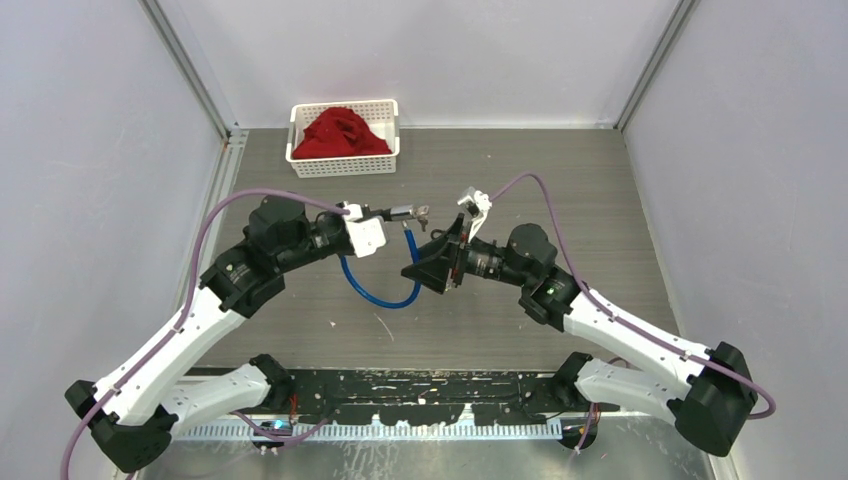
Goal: Unlock with the key
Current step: Place the lock at the center of the board.
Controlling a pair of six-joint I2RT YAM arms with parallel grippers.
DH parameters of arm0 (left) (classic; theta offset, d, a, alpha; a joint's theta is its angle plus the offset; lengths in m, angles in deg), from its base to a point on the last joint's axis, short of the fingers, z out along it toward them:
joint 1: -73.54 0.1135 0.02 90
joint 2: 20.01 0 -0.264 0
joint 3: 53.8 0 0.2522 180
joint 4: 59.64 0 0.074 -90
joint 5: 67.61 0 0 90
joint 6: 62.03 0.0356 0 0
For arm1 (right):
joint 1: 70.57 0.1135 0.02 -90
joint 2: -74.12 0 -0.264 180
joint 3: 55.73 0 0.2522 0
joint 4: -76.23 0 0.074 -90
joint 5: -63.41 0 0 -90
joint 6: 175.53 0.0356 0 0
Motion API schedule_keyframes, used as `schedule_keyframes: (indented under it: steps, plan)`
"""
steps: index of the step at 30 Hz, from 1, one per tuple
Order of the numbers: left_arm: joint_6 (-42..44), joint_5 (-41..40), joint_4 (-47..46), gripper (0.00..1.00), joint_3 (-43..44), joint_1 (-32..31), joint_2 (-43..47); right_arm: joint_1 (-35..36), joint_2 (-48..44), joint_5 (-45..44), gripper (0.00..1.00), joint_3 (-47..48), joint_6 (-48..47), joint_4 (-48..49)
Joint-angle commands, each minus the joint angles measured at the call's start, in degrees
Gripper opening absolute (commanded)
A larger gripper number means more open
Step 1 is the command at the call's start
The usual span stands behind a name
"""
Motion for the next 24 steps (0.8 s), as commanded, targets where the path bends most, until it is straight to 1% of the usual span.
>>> schedule_keyframes:
  steps: [1,3,4,5,6,8,9,10,12,15,17,19,20,22,24]
  plan:
    - [-4.4,0.3,-2.9,0.0,2.9,-0.2,1.8,3.2,0.1,-7.9,0.57,3.8,-7.1,2.7]
    - [-5.9,1.0,-2.6,0.0,2.6,-0.3,2.5,3.6,0.4,-8.1,0.43,4.5,-8.7,1.9]
    - [-6.9,1.5,-2.6,0.0,2.3,-0.2,2.8,3.7,0.4,-8.0,0.34,5.1,-9.6,0.9]
    - [-7.9,2.4,-2.3,0.04,2.1,-0.3,3.2,3.8,0.4,-7.9,0.27,5.7,-10.6,-0.7]
    - [-9.0,3.4,-1.9,0.18,1.9,-0.3,3.4,3.9,0.1,-7.7,0.21,6.0,-11.7,-2.0]
    - [-12.4,4.6,-1.6,0.54,1.4,-0.3,4.1,4.0,-1.1,-6.5,0.14,6.1,-14.5,-4.0]
    - [-14.0,5.3,-0.5,0.62,1.5,-0.2,4.1,4.0,-1.8,-5.5,0.11,5.9,-15.8,-4.7]
    - [-14.9,7.3,1.2,0.67,1.8,0.1,3.9,4.0,-2.5,-4.4,0.1,5.7,-17.1,-5.3]
    - [-16.0,13.5,5.0,0.7,2.9,0.9,3.4,4.0,-3.3,-2.4,0.08,6.0,-19.1,-7.2]
    - [-16.8,22.8,10.2,0.69,4.8,2.6,2.0,4.0,-3.4,0.2,0.08,7.2,-20.9,-10.6]
    - [-14.8,23.0,12.8,0.67,5.6,3.2,1.1,4.0,-3.9,-0.1,0.05,7.6,-21.5,-12.1]
    - [-13.3,19.6,13.2,0.64,4.7,4.8,0.9,4.0,-4.0,-2.3,0.04,7.6,-21.7,-13.9]
    - [-13.2,19.9,13.3,0.63,4.2,7.2,0.6,4.0,-3.8,-3.7,0.04,7.5,-21.5,-14.7]
    - [-12.7,23.2,15.3,0.62,4.3,13.4,-0.9,4.0,-3.0,-7.2,0.03,7.4,-20.1,-15.6]
    - [-13.0,23.9,17.8,0.6,5.7,19.0,-3.6,4.0,-1.2,-10.1,0.03,7.8,-18.0,-16.4]
